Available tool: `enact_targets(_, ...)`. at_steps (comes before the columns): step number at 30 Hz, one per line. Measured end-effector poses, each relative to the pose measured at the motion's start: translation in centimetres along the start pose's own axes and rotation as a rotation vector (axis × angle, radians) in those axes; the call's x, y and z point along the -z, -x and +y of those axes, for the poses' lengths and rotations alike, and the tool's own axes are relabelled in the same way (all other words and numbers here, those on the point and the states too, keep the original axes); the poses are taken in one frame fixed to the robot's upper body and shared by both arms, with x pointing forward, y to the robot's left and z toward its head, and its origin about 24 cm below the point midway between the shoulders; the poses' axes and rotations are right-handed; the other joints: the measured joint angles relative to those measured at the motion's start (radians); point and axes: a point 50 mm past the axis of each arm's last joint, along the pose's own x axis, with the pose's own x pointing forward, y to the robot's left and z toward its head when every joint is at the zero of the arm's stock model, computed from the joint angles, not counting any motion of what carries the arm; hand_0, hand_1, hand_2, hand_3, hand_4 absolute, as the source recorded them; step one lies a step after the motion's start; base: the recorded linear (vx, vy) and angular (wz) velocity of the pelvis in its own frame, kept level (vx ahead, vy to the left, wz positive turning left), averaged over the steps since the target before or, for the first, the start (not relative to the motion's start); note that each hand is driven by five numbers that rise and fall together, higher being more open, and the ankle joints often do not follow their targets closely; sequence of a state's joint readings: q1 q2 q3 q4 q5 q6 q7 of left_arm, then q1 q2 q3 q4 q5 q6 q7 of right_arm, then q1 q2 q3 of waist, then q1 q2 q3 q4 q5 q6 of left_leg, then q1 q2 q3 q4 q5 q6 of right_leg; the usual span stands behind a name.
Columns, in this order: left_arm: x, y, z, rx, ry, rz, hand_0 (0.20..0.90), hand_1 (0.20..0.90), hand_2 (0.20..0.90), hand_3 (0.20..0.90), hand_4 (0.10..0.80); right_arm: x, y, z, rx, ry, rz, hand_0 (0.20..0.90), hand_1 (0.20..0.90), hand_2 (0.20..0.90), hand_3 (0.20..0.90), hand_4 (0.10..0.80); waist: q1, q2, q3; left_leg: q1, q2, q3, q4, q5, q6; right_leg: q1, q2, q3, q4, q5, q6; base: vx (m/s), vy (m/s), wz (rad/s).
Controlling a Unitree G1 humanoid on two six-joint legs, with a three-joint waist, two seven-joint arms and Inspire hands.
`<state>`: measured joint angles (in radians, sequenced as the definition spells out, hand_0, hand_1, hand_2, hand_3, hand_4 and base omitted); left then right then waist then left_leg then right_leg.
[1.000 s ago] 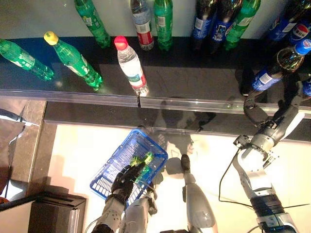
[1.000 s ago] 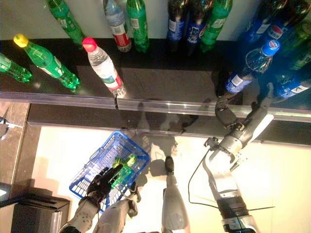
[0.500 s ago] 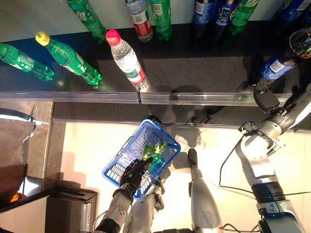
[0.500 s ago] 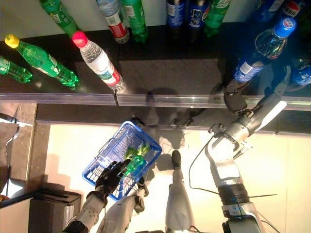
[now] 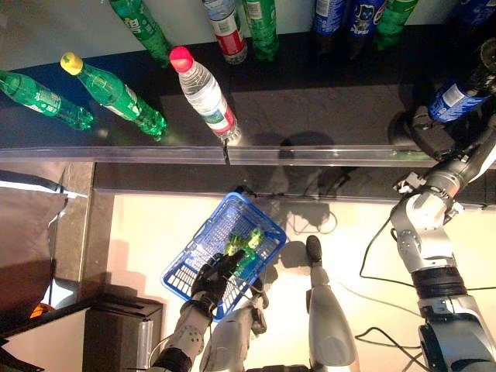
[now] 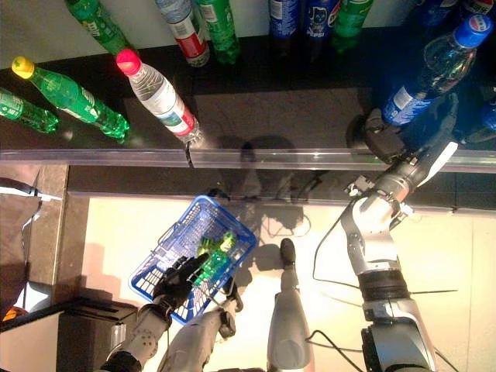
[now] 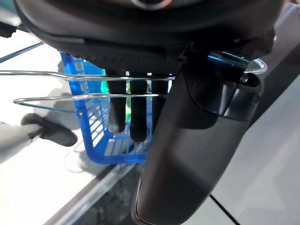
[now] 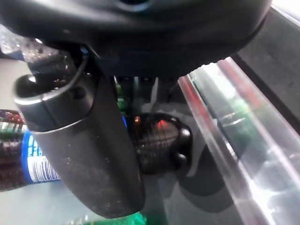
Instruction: Pick up the drink and place into the basket.
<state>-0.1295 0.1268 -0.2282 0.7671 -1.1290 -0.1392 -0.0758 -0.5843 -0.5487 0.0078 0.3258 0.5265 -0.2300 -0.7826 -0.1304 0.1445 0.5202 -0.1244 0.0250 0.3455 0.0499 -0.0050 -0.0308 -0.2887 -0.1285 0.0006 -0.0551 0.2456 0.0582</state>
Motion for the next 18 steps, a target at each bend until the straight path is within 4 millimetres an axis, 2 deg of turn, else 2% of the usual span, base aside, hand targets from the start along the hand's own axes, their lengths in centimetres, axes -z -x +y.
enact_targets(6, -0.2, -0.1, -0.2, 0.004, 0.014, -0.004, 0.3, 0.3, 0.3, 0.2, 0.1, -1.4, -2.6, 0.0, 0.013, -0.061, 0.015, 0.9, 0.9, 0.9, 0.9, 0.8, 0.008, 0.003, 0.0, -0.017, 0.0, 0.0, 0.004, 0.0, 0.0, -0.018, 0.0, 0.0, 0.005, 0.0, 0.0, 0.005, -0.057, 0.0)
enact_targets(10, -0.5, -0.7, -1.3, 0.035, 0.0, -0.003, 0.3, 0.3, 0.3, 0.2, 0.1, -2.5, -4.2, -0.1, 0.022, -0.078, 0.005, 0.9, 0.9, 0.9, 0.9, 0.8, 0.019, 0.006, 0.001, -0.045, 0.002, -0.003, 0.026, 0.0, 0.001, -0.06, -0.002, 0.0, 0.057, -0.019, -0.001, 0.0, -0.089, 0.04)
enact_targets(13, -0.6, -0.9, -1.9, 0.056, -0.015, 0.003, 0.3, 0.3, 0.3, 0.2, 0.1, -3.3, -5.1, -0.4, 0.029, -0.092, -0.001, 0.9, 0.9, 0.9, 0.9, 0.8, 0.017, 0.016, 0.004, -0.072, 0.004, -0.025, 0.057, -0.003, 0.001, -0.094, -0.007, -0.014, 0.124, -0.053, -0.004, -0.009, -0.111, 0.16)
enact_targets(17, -0.7, -1.0, -1.9, 0.055, -0.018, 0.008, 0.3, 0.3, 0.3, 0.2, 0.1, -3.6, -6.1, -0.8, 0.05, -0.074, 0.0, 0.9, 0.9, 0.9, 0.9, 0.8, 0.028, 0.016, 0.004, -0.098, 0.012, -0.046, 0.105, -0.014, -0.005, -0.137, -0.01, -0.024, 0.221, -0.11, -0.015, 0.001, -0.085, 0.15)
enact_targets(18, -0.8, -1.0, -1.8, 0.056, -0.022, 0.007, 0.3, 0.3, 0.3, 0.2, 0.1, -3.8, -6.3, -0.7, 0.048, -0.07, -0.003, 0.78, 0.78, 0.78, 0.76, 0.66, 0.032, 0.016, 0.004, -0.111, 0.016, -0.049, 0.127, -0.021, -0.007, -0.154, -0.01, -0.024, 0.253, -0.127, -0.017, -0.005, -0.087, 0.07)
